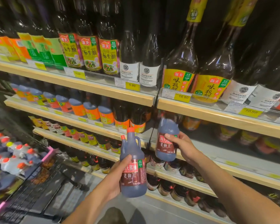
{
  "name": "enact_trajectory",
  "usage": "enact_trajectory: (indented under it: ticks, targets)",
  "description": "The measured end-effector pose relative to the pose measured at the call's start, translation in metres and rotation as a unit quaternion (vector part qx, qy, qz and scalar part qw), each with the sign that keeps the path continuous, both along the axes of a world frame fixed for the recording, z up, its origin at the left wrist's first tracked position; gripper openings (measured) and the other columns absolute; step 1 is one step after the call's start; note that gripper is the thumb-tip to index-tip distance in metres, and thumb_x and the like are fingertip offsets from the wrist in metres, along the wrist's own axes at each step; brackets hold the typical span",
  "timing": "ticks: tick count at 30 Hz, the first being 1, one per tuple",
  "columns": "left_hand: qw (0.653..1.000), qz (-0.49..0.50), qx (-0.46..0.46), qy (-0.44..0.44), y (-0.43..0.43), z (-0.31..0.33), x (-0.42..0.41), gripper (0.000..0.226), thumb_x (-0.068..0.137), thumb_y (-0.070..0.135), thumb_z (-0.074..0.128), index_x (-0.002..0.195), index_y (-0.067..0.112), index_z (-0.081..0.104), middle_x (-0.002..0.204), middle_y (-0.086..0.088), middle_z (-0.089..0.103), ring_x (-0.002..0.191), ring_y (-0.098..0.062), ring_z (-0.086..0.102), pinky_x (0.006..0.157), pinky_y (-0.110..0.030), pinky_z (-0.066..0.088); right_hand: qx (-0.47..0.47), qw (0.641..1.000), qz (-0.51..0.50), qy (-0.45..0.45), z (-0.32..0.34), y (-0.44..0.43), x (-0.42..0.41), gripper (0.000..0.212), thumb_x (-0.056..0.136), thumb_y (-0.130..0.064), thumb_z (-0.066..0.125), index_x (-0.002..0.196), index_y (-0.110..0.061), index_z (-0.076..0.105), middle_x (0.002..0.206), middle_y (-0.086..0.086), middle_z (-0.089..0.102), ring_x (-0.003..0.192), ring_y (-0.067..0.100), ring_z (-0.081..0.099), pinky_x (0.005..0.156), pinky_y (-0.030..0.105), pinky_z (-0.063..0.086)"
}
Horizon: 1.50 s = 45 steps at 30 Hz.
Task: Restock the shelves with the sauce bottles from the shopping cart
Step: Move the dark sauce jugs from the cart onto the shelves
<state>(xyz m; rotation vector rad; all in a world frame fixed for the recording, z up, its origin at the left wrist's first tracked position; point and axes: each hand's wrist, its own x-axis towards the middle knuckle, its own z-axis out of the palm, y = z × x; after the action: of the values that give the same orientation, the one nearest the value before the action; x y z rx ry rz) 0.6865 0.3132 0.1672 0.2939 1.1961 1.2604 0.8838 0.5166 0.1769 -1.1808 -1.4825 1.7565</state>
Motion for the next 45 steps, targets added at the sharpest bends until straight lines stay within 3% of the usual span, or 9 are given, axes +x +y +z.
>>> enact_trajectory:
  ticks: [4,9,17,23,29,34,41,43,45]
  targets:
    - [1.000,0.022,0.008,-0.005,0.001,-0.016,-0.021,0.052,0.088,0.040,0.062,0.131,0.012,0.062,0.119,-0.023,0.071,0.107,-0.038,0.070,0.094,-0.050,0.056,0.019,0.999,-0.022,-0.024,-0.003,0.034,-0.020,0.067,0.062,-0.038,0.087,0.119,-0.007,0.068,0.108,0.010,0.076,0.105,0.030,0.070,0.085,0.035,0.055]
    - [0.999,0.040,0.003,0.004,0.006,-0.031,-0.042,0.052,0.087,0.040,0.063,0.129,0.010,0.063,0.118,-0.024,0.071,0.104,-0.039,0.070,0.089,-0.048,0.059,-0.017,0.997,-0.040,-0.058,-0.008,0.061,-0.042,0.098,0.041,-0.059,0.089,0.116,-0.003,0.064,0.110,0.010,0.073,0.102,0.025,0.070,0.099,0.043,0.053]
    - [0.999,0.033,0.002,0.019,0.020,-0.048,-0.067,0.055,0.087,0.043,0.061,0.131,0.009,0.061,0.117,-0.024,0.071,0.106,-0.040,0.070,0.094,-0.051,0.056,-0.035,0.995,-0.037,-0.083,-0.023,0.079,-0.067,0.103,0.048,-0.061,0.090,0.134,-0.011,0.061,0.131,0.005,0.066,0.118,0.021,0.060,0.103,0.035,0.047]
    - [0.999,0.033,0.010,0.014,0.028,-0.060,-0.076,0.059,0.089,0.046,0.065,0.133,0.007,0.060,0.120,-0.026,0.069,0.110,-0.043,0.068,0.094,-0.054,0.055,-0.016,0.992,-0.093,-0.079,-0.038,0.083,-0.081,0.074,0.079,-0.030,0.083,0.141,-0.003,0.052,0.142,0.009,0.056,0.129,0.021,0.051,0.103,0.029,0.039]
    - [0.999,0.033,0.020,0.021,0.031,-0.059,-0.076,0.057,0.091,0.045,0.066,0.133,0.008,0.059,0.119,-0.026,0.070,0.110,-0.044,0.068,0.097,-0.057,0.054,0.009,0.986,-0.055,-0.155,-0.050,0.090,-0.075,0.079,0.075,-0.049,0.081,0.140,-0.012,0.057,0.143,0.005,0.052,0.134,0.024,0.047,0.110,0.036,0.038]
    - [0.999,0.023,0.036,0.023,0.033,-0.045,-0.068,0.066,0.081,0.047,0.068,0.133,0.008,0.060,0.121,-0.027,0.068,0.111,-0.044,0.067,0.095,-0.055,0.055,-0.041,0.996,-0.009,-0.083,-0.038,0.087,-0.079,0.093,0.076,-0.050,0.081,0.151,-0.015,0.040,0.156,0.005,0.040,0.146,0.023,0.032,0.121,0.042,0.025]
    - [0.999,0.021,0.037,0.019,0.025,-0.019,-0.044,0.056,0.091,0.043,0.060,0.135,0.008,0.059,0.120,-0.024,0.070,0.111,-0.041,0.068,0.098,-0.054,0.054,0.045,0.970,-0.056,-0.231,-0.019,0.068,-0.047,0.069,0.076,-0.056,0.079,0.118,-0.003,0.067,0.115,0.008,0.067,0.111,0.028,0.061,0.087,0.035,0.048]
    - [0.999,0.019,0.041,0.015,0.022,-0.010,-0.034,0.056,0.090,0.043,0.059,0.135,0.010,0.059,0.121,-0.024,0.070,0.112,-0.040,0.068,0.101,-0.056,0.052,0.080,0.971,-0.062,-0.216,-0.013,0.058,-0.034,0.051,0.076,-0.050,0.082,0.101,-0.007,0.070,0.092,0.004,0.069,0.093,0.023,0.064,0.074,0.033,0.047]
    - [0.999,0.016,0.043,0.013,0.019,-0.001,-0.023,0.055,0.089,0.044,0.060,0.134,0.012,0.060,0.121,-0.022,0.070,0.113,-0.039,0.068,0.103,-0.057,0.050,0.106,0.976,-0.064,-0.179,-0.007,0.047,-0.022,0.042,0.074,-0.043,0.085,0.099,-0.014,0.068,0.095,0.000,0.072,0.092,0.018,0.065,0.081,0.036,0.052]
